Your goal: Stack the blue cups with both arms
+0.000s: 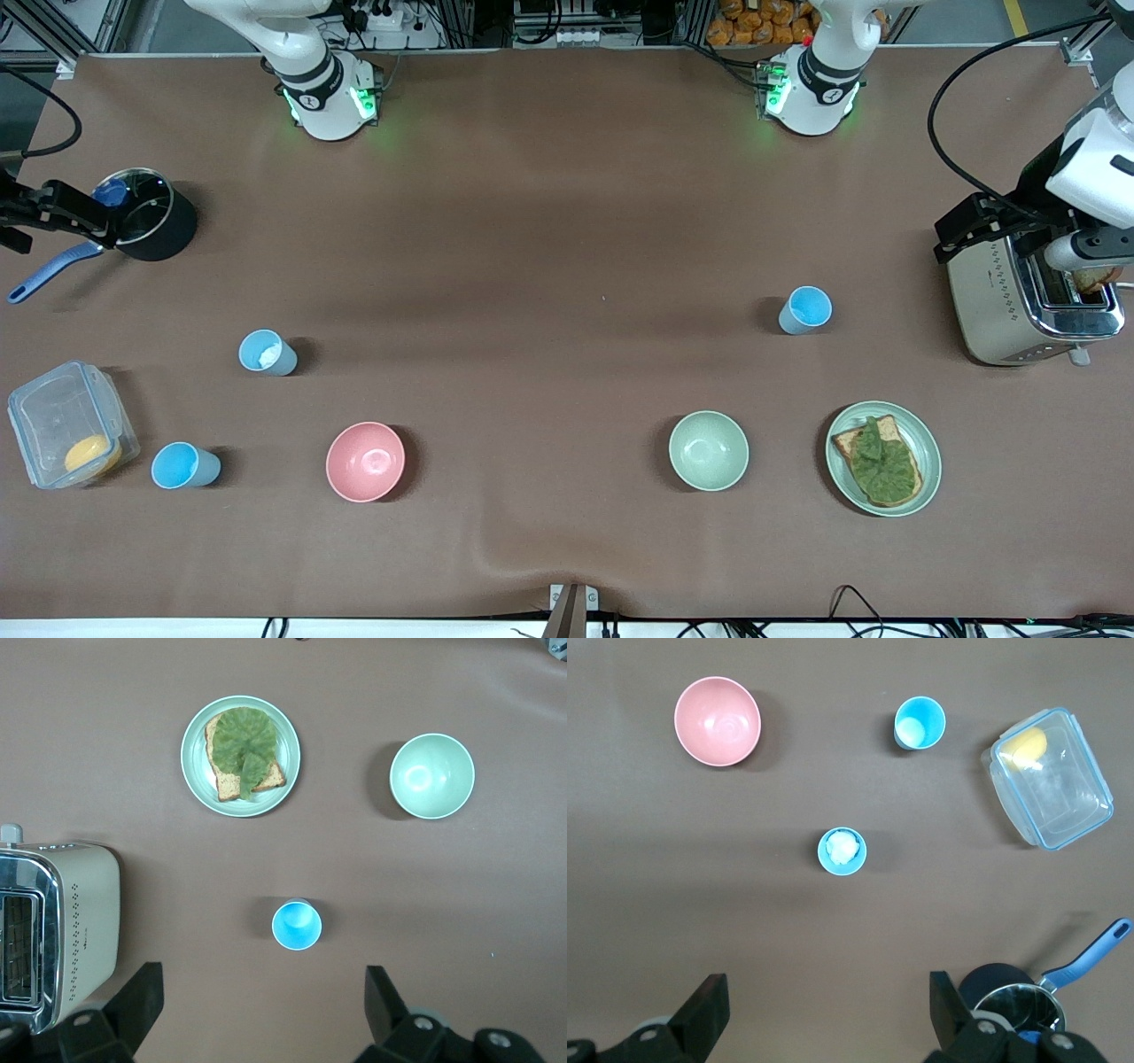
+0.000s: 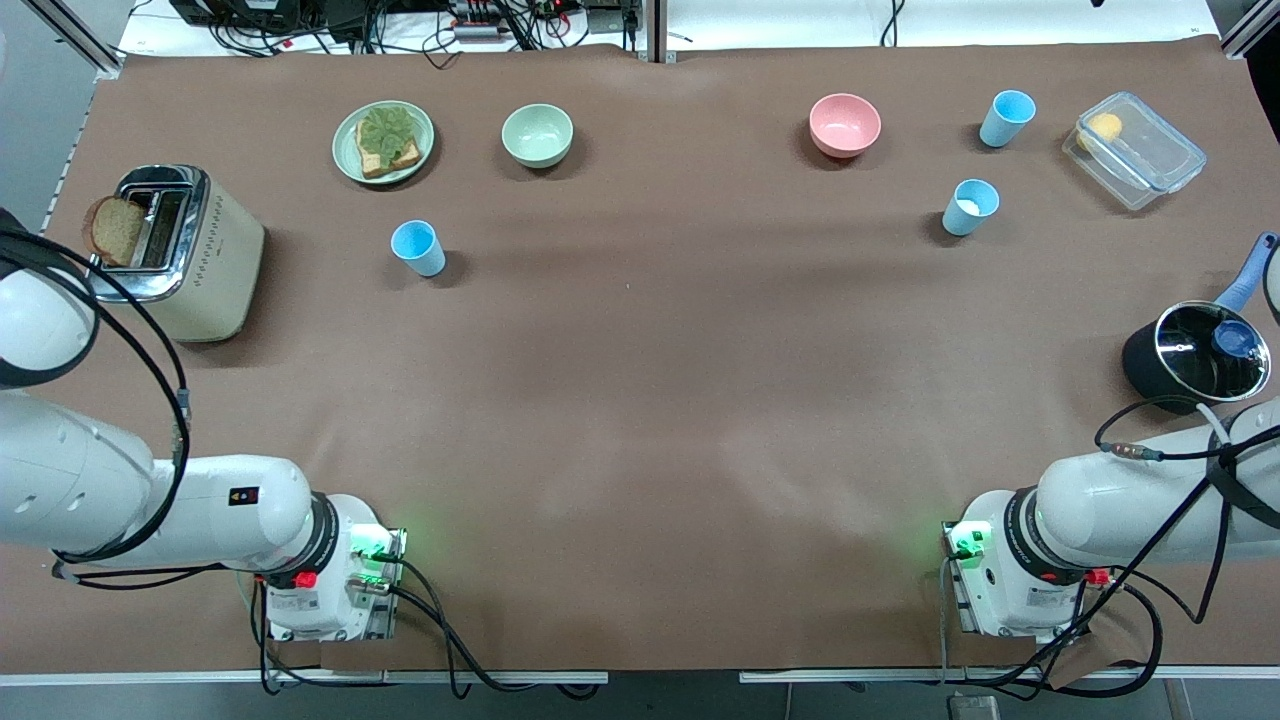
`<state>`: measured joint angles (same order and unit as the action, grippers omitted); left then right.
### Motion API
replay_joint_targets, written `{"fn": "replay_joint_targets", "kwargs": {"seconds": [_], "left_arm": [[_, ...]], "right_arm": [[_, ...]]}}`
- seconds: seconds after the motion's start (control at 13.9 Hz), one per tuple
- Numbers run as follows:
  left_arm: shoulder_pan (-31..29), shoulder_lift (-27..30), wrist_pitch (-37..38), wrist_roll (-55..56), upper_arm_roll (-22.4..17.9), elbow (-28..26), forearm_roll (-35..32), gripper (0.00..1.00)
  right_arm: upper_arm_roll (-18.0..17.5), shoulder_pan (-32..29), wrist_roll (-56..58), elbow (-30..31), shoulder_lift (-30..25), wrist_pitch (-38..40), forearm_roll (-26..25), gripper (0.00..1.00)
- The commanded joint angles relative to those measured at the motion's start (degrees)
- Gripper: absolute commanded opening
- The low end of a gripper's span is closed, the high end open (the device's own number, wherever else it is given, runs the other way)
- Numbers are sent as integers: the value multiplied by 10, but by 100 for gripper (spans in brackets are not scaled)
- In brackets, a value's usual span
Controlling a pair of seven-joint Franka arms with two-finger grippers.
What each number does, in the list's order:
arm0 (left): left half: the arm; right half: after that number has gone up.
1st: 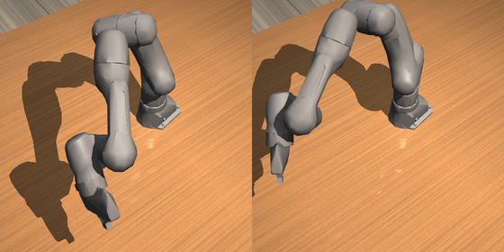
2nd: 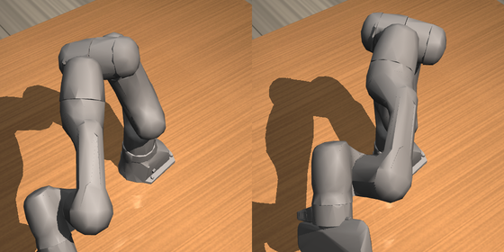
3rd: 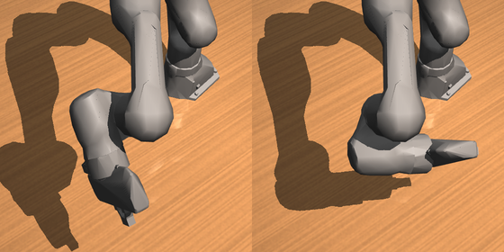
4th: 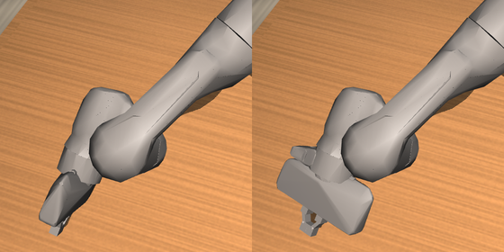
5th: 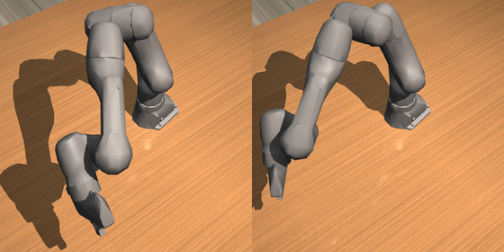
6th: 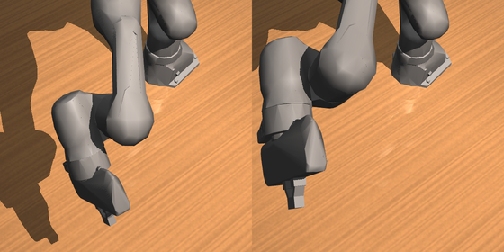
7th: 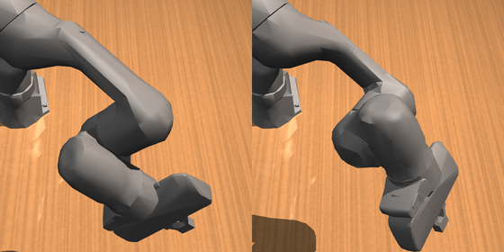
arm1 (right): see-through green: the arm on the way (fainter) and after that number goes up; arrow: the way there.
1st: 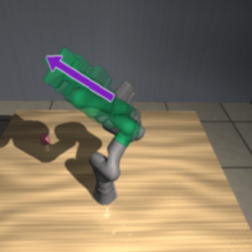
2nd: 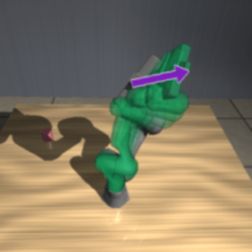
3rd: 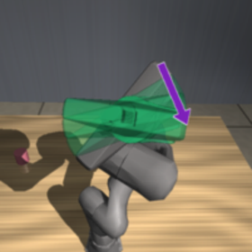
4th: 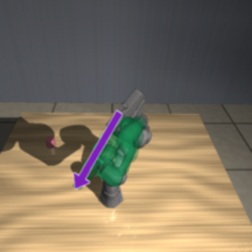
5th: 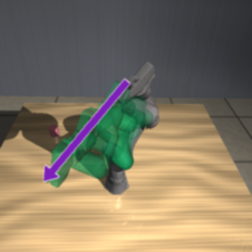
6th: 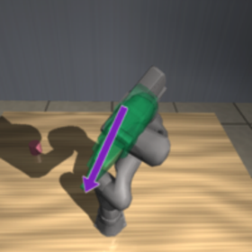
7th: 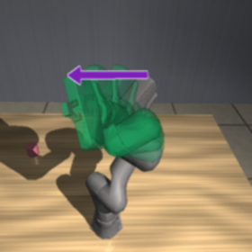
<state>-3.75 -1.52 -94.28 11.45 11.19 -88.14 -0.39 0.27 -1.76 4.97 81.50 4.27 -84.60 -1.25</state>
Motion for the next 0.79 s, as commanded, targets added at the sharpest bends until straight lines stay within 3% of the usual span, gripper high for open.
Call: {"fn": "replay_joint_targets", "kwargs": {"seconds": [0.0, 0.22, 0.72], "left_arm": [[1, 3, 13, 13, 3, 8, -7, 100], [-1, 4, 13, 13, 3, 7, -8, 100], [1, 5, 13, 14, 3, 8, -6, 100]], "right_arm": [[0, 4, -15, -17, 12, 8, -4, 100], [2, -4, -15, -17, 13, 0, 25, 100], [3, -14, -18, -25, 36, -1, 20, 100]]}}
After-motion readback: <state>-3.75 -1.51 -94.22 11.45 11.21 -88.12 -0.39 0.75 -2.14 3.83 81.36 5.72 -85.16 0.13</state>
